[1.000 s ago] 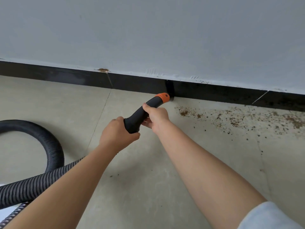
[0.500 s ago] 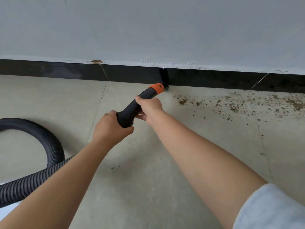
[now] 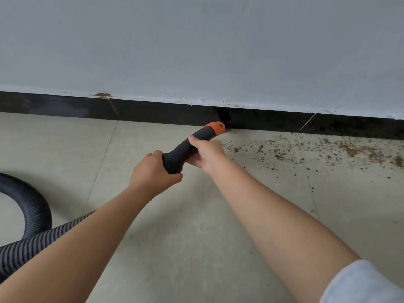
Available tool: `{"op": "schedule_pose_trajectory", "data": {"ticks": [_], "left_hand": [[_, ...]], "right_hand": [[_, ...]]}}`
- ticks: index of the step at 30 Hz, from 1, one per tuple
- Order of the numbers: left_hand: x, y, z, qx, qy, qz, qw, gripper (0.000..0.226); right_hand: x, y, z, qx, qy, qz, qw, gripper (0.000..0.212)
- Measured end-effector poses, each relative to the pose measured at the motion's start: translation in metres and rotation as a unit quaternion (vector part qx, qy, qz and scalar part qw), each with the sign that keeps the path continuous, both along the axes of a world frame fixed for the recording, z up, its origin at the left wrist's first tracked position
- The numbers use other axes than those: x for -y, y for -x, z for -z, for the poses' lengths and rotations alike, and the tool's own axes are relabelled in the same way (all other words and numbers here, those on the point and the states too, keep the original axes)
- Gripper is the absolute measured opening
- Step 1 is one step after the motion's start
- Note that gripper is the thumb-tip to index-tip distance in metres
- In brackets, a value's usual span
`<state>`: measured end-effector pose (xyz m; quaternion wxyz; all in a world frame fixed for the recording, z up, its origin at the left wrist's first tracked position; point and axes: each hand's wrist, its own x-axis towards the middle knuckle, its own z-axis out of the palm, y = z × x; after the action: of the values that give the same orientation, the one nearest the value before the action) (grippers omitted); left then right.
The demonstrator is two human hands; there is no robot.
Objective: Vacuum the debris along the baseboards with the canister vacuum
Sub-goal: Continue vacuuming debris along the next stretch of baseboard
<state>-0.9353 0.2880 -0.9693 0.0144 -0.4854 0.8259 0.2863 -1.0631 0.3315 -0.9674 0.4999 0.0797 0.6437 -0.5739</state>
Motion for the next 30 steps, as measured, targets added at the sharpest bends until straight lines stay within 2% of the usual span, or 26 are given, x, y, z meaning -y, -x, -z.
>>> {"op": "schedule_pose_trajectory", "data": {"ticks": [12,18,24,30], "left_hand": [[-0.044,0.081,0.011,0.016,0.005,0.090,0.996,0.039],[-0.069,0.116,0.019,0.024,-0.030,0.138,0.990,0.048],[-0.084,0.133,0.024,0.006,-0.045,0.149,0.988,0.050],[-0.075,0.119,0.017,-0.034,-0.035,0.122,0.991,0.042]], "right_hand": [[-0.059,0.067,0.010,-0.019,-0.028,0.085,0.996,0.043],[-0.094,0.098,0.017,-0.019,-0.026,0.127,0.991,0.040],[-0.112,0.112,0.019,-0.031,-0.025,0.150,0.988,0.041],[-0.099,0.100,0.007,-0.058,0.004,0.135,0.989,0.029]]}}
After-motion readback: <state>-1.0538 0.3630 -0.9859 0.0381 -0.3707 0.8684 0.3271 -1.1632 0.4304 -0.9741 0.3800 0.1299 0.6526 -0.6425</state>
